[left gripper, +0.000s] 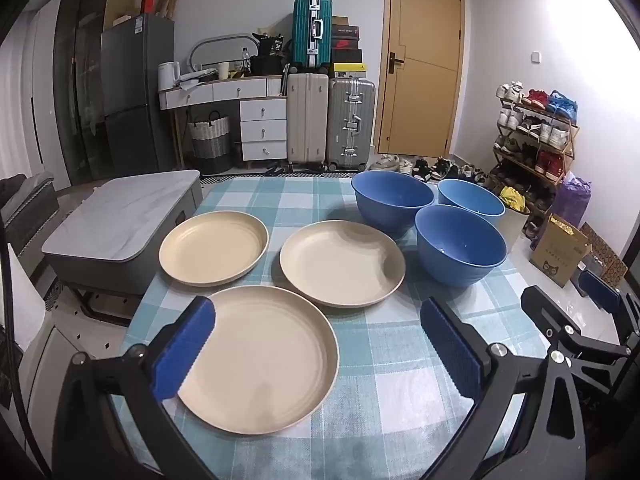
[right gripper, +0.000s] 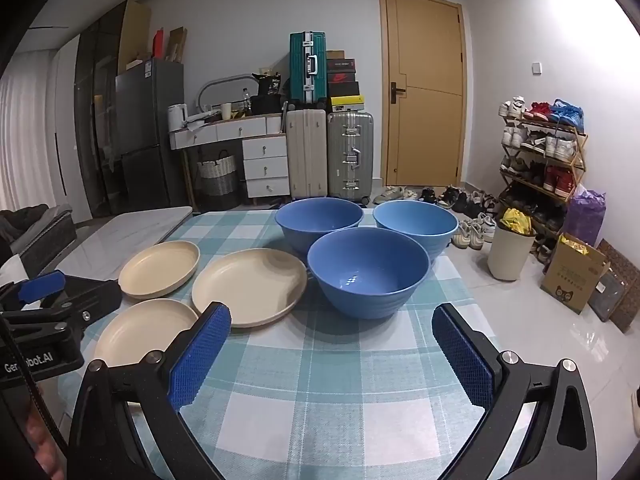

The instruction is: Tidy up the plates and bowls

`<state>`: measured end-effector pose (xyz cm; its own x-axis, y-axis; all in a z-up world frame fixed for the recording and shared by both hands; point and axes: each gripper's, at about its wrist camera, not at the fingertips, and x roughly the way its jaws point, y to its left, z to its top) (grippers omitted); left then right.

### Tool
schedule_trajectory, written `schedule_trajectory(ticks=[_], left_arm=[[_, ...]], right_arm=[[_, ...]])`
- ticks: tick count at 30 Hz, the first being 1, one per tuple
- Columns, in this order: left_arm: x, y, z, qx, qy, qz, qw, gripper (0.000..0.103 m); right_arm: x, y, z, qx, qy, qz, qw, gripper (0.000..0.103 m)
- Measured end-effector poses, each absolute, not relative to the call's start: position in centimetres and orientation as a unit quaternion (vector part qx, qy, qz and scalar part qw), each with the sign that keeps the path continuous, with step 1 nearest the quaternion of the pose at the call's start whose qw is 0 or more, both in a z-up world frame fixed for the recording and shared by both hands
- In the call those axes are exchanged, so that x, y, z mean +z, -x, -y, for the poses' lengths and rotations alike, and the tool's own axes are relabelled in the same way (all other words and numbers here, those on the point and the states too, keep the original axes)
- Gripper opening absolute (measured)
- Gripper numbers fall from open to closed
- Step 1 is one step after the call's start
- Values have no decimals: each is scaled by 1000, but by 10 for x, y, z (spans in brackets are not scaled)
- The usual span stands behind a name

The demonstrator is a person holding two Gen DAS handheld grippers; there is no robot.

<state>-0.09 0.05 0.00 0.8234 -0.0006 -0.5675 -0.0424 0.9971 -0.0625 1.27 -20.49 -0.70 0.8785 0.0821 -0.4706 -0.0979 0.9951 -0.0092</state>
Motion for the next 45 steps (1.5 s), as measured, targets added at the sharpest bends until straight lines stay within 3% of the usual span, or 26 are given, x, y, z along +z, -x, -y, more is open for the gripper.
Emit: schedule_trajectory(ticks=[8,15,19,20,33,45], left_arm=[[2,5,-7,7,35,-305,952,103],[-7,-3,0,31,24,-305,952,103],[-9,-3,-1,40,22,-304,952,103],[-10,-5,-3,21,81,-299,951,103],[-6,-5,1,23,55,-344,937,103],[-4,-4,3,38,21,-298,954,103]], right_arm=[[-5,-10,202,43,29,-233,971,102],[0,4,196,36,79,-167,982,102],[0,4,197,57,69,-175,980,102],[0,3,199,56,60,-179,980,102],[-3,-8,208,32,42,-208,977,102],[-1,-8,202,33,66,-203,976,102]])
